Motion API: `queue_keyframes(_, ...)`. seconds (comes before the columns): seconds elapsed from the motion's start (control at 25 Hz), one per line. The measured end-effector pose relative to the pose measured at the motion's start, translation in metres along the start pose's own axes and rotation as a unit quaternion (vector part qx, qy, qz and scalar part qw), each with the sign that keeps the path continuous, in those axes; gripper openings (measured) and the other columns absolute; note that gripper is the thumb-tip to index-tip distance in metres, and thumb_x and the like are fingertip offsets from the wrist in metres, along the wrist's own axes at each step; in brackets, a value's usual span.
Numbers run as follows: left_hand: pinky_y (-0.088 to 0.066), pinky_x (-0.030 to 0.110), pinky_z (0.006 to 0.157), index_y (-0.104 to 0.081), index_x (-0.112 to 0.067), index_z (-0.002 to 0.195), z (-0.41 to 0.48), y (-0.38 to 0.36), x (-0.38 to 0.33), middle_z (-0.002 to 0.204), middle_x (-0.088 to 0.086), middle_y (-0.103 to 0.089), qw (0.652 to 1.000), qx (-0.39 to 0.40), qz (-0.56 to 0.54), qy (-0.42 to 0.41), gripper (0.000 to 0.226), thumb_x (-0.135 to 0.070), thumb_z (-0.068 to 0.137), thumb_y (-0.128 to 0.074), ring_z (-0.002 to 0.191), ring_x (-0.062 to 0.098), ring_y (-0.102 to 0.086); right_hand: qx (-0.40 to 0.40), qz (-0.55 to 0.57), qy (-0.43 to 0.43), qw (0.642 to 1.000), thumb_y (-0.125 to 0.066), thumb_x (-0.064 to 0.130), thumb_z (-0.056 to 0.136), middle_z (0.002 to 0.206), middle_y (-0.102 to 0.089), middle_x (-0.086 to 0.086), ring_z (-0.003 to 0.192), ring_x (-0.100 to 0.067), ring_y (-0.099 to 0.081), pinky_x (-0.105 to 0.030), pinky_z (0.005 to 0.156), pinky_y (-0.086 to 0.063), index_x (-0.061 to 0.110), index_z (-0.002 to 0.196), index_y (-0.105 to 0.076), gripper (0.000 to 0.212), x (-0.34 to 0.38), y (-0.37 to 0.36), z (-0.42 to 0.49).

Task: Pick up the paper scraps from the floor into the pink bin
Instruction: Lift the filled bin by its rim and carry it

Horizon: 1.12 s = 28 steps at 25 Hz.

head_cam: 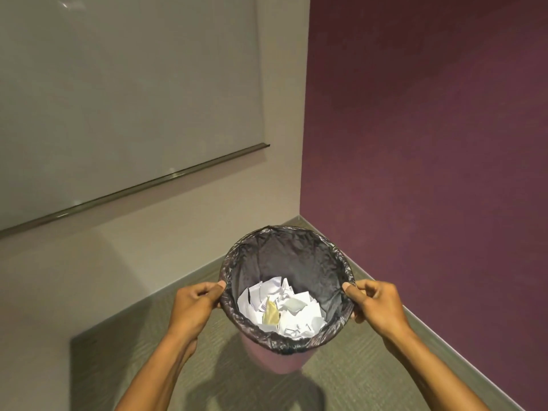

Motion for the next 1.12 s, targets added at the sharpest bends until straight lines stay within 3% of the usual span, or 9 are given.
queue_keyframes(0.12, -0.052, 0.014, 0.056, -0.075, 0.004, 0.079, -0.011, -0.003, -0.026, 0.068, 0.01, -0.071, 1.0, -0.003, -0.011, -0.003, 0.017, -0.008, 0.088, -0.068, 0.054, 0.006, -0.06, -0.008, 0.017, 0.005, 1.0, -0.071, 0.02, 0.088, 0.042, -0.056, -0.009, 0.036, -0.023, -0.052, -0.027, 0.041, -0.044, 0.006, 0.06, -0.064, 0.032, 0.015, 0.011, -0.002)
queue_keyframes(0.32, -0.053, 0.026, 0.068, -0.075, 0.002, 0.077, -0.024, -0.008, -0.048, 0.072, 0.012, -0.074, 0.999, -0.017, -0.027, 0.008, 0.017, -0.009, 0.088, -0.068, 0.065, 0.016, -0.064, -0.003, 0.02, 0.0, 1.0, -0.072, 0.02, 0.087, 0.042, -0.055, -0.007, 0.038, -0.021, -0.051, -0.028, 0.043, -0.044, 0.006, 0.06, -0.064, 0.031, 0.034, 0.024, -0.001)
queue_keyframes(0.52, -0.052, 0.027, 0.056, -0.073, 0.005, 0.08, -0.014, -0.01, -0.051, 0.068, 0.017, -0.069, 0.999, 0.003, -0.017, 0.037, 0.019, -0.011, 0.089, -0.068, 0.053, 0.017, -0.057, 0.003, 0.006, -0.001, 1.0, -0.072, 0.021, 0.088, 0.044, -0.057, -0.011, 0.038, -0.021, -0.051, -0.026, 0.042, -0.043, 0.001, 0.065, -0.066, 0.03, 0.049, 0.027, 0.014)
queue_keyframes(0.64, -0.043, 0.023, 0.046, -0.072, 0.006, 0.076, 0.008, -0.012, -0.051, 0.06, 0.014, -0.062, 0.999, 0.02, 0.011, 0.046, 0.023, -0.013, 0.09, -0.068, 0.042, 0.014, -0.045, -0.001, 0.005, 0.001, 1.0, -0.071, 0.02, 0.088, 0.043, -0.056, -0.012, 0.039, -0.02, -0.05, -0.027, 0.043, -0.043, -0.002, 0.065, -0.066, 0.032, 0.057, 0.024, 0.03)
queue_keyframes(0.88, -0.038, 0.021, 0.041, -0.07, 0.006, 0.069, 0.092, -0.024, -0.057, 0.049, 0.008, -0.058, 0.997, 0.033, 0.055, 0.046, 0.027, -0.011, 0.09, -0.068, 0.041, 0.015, -0.045, -0.017, -0.017, 0.01, 1.0, -0.07, 0.02, 0.088, 0.044, -0.054, -0.012, 0.04, -0.019, -0.046, -0.028, 0.046, -0.039, -0.01, 0.066, -0.061, 0.038, 0.074, 0.004, 0.092)
queue_keyframes(1.12, -0.045, 0.023, 0.049, -0.07, 0.0, 0.068, 0.176, -0.035, -0.09, 0.052, 0.011, -0.061, 0.995, 0.068, 0.064, 0.018, 0.026, -0.014, 0.089, -0.069, 0.041, 0.014, -0.051, -0.037, 0.001, 0.001, 0.999, -0.07, 0.018, 0.089, 0.044, -0.05, -0.009, 0.043, -0.018, -0.042, -0.029, 0.049, -0.036, -0.009, 0.064, -0.06, 0.037, 0.096, -0.015, 0.153)
Point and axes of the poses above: each hand's wrist, its own z-axis towards the middle knuckle, its own y-axis out of the back of the hand, x = y × z, the point moved 1 cm from there along z, towards the middle knuckle
